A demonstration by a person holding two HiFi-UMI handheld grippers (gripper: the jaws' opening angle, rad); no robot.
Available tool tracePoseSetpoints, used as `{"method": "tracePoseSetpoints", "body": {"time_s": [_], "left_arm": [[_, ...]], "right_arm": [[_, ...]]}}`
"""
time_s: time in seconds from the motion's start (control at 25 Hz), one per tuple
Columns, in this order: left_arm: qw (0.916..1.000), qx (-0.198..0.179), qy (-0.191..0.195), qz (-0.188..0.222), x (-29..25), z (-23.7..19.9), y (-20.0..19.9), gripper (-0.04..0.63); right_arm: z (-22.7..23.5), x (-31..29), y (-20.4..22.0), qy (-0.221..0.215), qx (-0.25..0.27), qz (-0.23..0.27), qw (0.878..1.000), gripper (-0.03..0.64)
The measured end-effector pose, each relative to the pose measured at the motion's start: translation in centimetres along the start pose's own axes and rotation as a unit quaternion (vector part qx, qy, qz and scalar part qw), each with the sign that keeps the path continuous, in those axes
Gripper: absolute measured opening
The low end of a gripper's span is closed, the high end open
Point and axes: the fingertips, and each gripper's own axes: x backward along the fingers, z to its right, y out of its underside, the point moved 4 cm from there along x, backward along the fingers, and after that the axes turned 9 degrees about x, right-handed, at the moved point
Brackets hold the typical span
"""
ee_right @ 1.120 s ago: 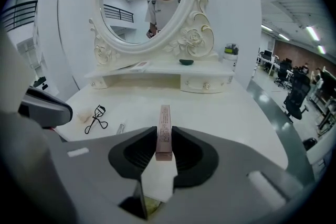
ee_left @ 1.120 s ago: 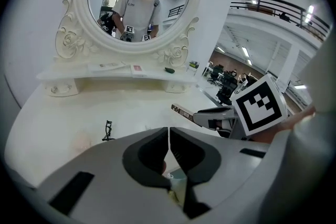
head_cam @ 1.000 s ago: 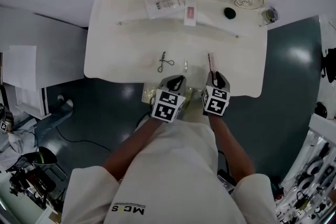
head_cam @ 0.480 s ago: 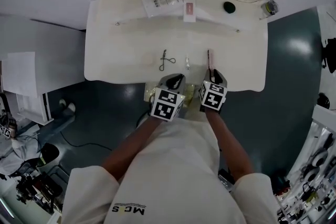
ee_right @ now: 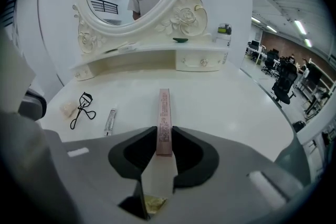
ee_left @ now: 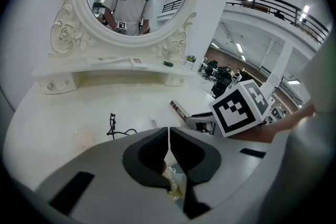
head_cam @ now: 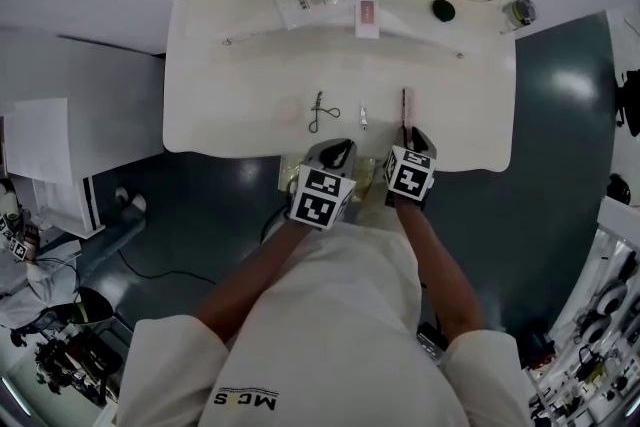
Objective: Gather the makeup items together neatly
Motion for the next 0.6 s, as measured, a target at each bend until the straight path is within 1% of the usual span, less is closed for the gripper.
{"method": "tracePoseSetpoints", "body": {"time_s": [0.24, 0.44, 0.6], "left_arm": [[1.0000, -0.001, -0.001, 0.000, 0.20, -0.21, -0.06, 0.020], [1.0000, -0.002, -0.001, 0.000, 0.24, -0.53, 0.29, 0.020], [1.0000, -0.003, 0.001, 0.000, 0.54, -0.38, 0.34, 0.020]], "right_arm": [[-0.09, -0.25, 0.39, 0.003, 0.009, -0.010, 1.000, 0.089], [-0.31, -0.21, 0.50, 0.005, -0.008, -0.016, 1.000, 0.089], [-0.45, -0.11, 0.81, 0.013, -0.003, -0.019, 1.000, 0.089]]}}
